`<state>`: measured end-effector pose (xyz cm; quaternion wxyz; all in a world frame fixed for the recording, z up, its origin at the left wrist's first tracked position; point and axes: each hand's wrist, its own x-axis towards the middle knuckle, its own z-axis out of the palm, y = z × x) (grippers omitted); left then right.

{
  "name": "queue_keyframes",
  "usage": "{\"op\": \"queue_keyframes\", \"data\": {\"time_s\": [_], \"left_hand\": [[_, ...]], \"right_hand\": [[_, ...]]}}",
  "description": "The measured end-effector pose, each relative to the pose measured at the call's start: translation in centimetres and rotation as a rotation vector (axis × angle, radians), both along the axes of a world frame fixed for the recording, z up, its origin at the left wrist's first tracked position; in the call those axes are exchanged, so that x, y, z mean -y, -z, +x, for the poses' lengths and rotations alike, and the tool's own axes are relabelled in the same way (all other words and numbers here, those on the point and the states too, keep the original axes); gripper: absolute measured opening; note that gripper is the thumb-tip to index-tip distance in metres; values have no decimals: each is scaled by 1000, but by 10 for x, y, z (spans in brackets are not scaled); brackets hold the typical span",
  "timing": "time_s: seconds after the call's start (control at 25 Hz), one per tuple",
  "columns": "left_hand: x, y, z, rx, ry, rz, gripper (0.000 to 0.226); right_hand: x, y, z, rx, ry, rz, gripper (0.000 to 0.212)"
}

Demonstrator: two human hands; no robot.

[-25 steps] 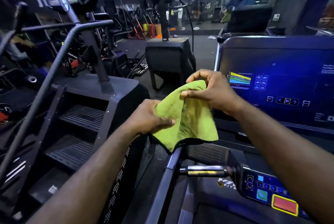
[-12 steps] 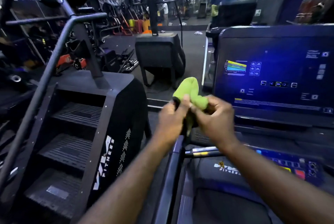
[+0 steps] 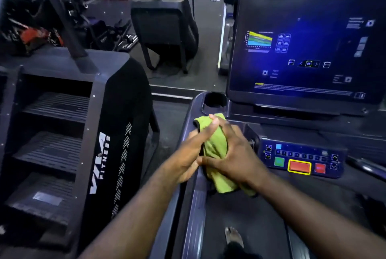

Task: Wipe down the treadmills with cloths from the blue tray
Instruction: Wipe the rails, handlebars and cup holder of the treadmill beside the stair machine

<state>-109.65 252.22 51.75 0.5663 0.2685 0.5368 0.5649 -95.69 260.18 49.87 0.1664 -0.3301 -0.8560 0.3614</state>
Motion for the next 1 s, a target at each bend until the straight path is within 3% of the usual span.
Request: {"op": "queue_keyframes", "data": {"time_s": [0.12, 0.2, 0.24, 0.4, 0.6, 0.64, 0.76, 0.8, 0.88, 1.0], "left_hand": [[-7, 54, -31, -539, 3, -257, 84], [-13, 102, -58, -892, -180, -479, 76], [-15, 120, -67, -930, -214, -537, 70], [-32, 159, -76, -751, -188, -606, 63], [-39, 164, -75, -805, -207, -587, 62], [-40, 163, -75, -813, -201, -594, 62], [-42, 160, -74, -809, -198, -599, 58], [-43, 159, -74, -803, -199, -596, 56], [-44, 159, -74, -801, -204, -605, 55], [-43, 160, -75, -804, -196, -618, 55]], "right_hand": [[-31, 33, 21, 276, 102, 108, 99], [-68, 35, 33, 407, 129, 218, 99], [-86, 35, 33, 429, 112, 261, 100], [-109, 63, -15, 660, -273, 310, 113], [-112, 90, -11, 897, -668, 792, 138], [-118, 94, -9, 919, -702, 803, 130], [-120, 115, -40, 815, -643, 946, 66], [-114, 123, -57, 798, -603, 947, 52], [-95, 125, -95, 785, -540, 744, 38], [-104, 102, -141, 864, -499, 303, 43]]}}
